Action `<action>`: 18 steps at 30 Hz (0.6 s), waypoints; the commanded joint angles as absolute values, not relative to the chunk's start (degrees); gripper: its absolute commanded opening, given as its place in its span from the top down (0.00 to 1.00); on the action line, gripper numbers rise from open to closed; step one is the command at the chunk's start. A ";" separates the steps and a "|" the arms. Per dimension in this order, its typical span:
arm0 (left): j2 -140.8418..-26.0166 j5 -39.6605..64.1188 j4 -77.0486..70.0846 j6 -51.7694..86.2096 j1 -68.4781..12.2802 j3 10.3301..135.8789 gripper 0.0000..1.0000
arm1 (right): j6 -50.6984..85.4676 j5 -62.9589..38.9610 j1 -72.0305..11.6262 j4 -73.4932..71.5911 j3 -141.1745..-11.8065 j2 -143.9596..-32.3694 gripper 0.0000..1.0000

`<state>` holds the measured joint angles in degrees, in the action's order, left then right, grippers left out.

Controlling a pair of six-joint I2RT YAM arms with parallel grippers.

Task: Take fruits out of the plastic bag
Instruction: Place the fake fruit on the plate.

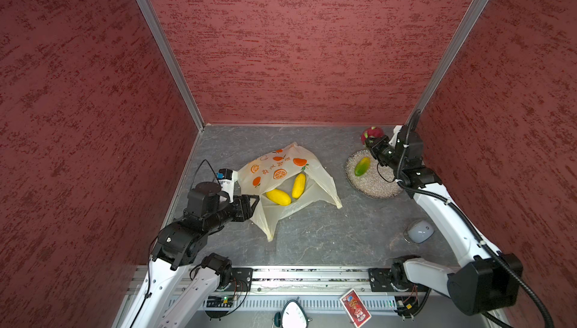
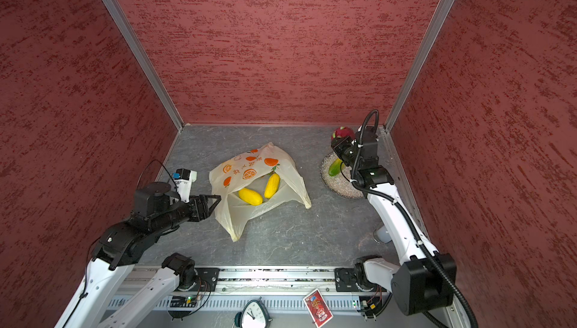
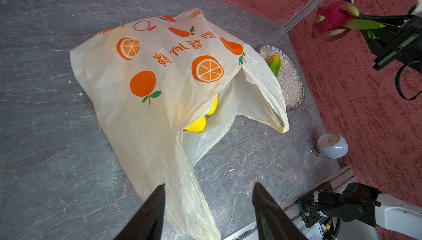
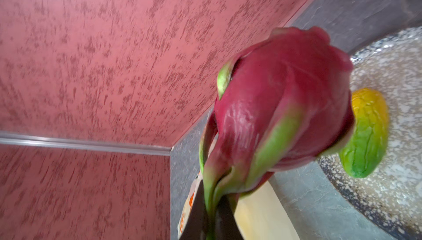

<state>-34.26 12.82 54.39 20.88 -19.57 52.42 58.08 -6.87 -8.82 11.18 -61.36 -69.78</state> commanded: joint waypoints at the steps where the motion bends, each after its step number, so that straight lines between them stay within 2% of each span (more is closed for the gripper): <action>1: -34.10 14.93 52.82 19.77 -18.32 51.86 0.39 | 60.93 1.79 -8.45 8.74 -65.19 -72.34 1.00; 11: -32.96 17.14 52.32 19.25 -15.91 51.60 0.39 | 62.83 5.67 -8.46 9.22 -69.95 -85.61 1.00; 18: -32.96 17.23 52.48 19.16 -15.91 51.61 0.39 | 62.25 7.81 -9.31 9.42 -68.95 -89.01 1.00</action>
